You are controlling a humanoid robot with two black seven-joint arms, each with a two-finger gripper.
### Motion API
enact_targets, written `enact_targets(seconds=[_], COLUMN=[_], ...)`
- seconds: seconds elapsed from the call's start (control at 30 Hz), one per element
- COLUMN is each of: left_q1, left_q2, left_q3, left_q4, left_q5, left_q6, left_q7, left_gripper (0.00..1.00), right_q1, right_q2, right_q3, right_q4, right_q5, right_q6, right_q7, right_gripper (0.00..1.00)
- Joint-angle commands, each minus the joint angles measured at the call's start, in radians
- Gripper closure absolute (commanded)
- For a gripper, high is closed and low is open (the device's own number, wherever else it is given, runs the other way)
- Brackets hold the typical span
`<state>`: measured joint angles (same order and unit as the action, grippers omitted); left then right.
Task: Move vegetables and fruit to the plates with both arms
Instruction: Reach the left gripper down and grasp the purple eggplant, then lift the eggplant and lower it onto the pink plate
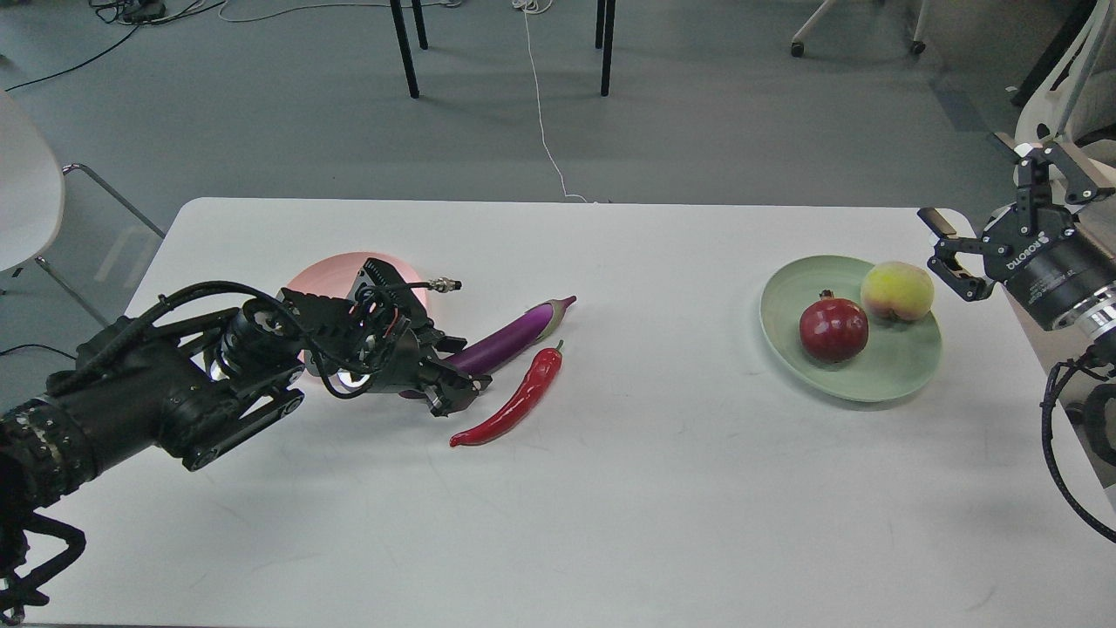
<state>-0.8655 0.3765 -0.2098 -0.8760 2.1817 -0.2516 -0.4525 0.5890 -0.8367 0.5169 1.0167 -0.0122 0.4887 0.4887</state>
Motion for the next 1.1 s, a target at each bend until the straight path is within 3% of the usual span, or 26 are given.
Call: enact_targets(seconds=[0.0,0.07,0.13,0.4,0.53,0.73,1.07], left_q1=[-0.001,-0.003,-0.006,-0.013,-0.047,-0.098,0.016], left_q2=[-0.001,0.001,0.001,0.027,0.054,0.177,0.312], left_q3=[0.0,0.0,0.0,-0.031,-0.117,-0.109,-0.112], left_q4=[0.002,0.002,0.0,-0.084,-0.144,-0.118,-0.049], left_q5=[0.0,0.0,0.0,0.0,0.0,-0.094,-0.187], left_q6=[0.0,0.0,0.0,0.005,-0.002,-0.012,-0.038], left_q7=[0.0,0.0,0.0,0.0,0.008,0.006,-0.003], left_gripper=[0.58,0.75,0.83,0.83,0.82,0.81,0.81], right_q1=[0.0,0.0,0.0,0.0,0.0,0.0,0.0], right_q2=[-0.001,-0.005,-0.005,-0.005,-0.005,-0.005,-0.007], right_q3=[0.002,0.002,0.006,0.008,0.012,0.014,0.012], right_q4=[0.003,0.003,0.003,0.005,0.005,0.006,0.014], right_q5=[0.0,0.0,0.0,0.0,0.0,-0.002,-0.002], right_q6=[0.0,0.0,0.0,0.0,0.0,0.0,0.0], right_q7=[0.0,0.0,0.0,0.0,0.0,0.0,0.0], right_gripper=[0.02,0.02,0.02,0.02,0.02,0.02,0.02])
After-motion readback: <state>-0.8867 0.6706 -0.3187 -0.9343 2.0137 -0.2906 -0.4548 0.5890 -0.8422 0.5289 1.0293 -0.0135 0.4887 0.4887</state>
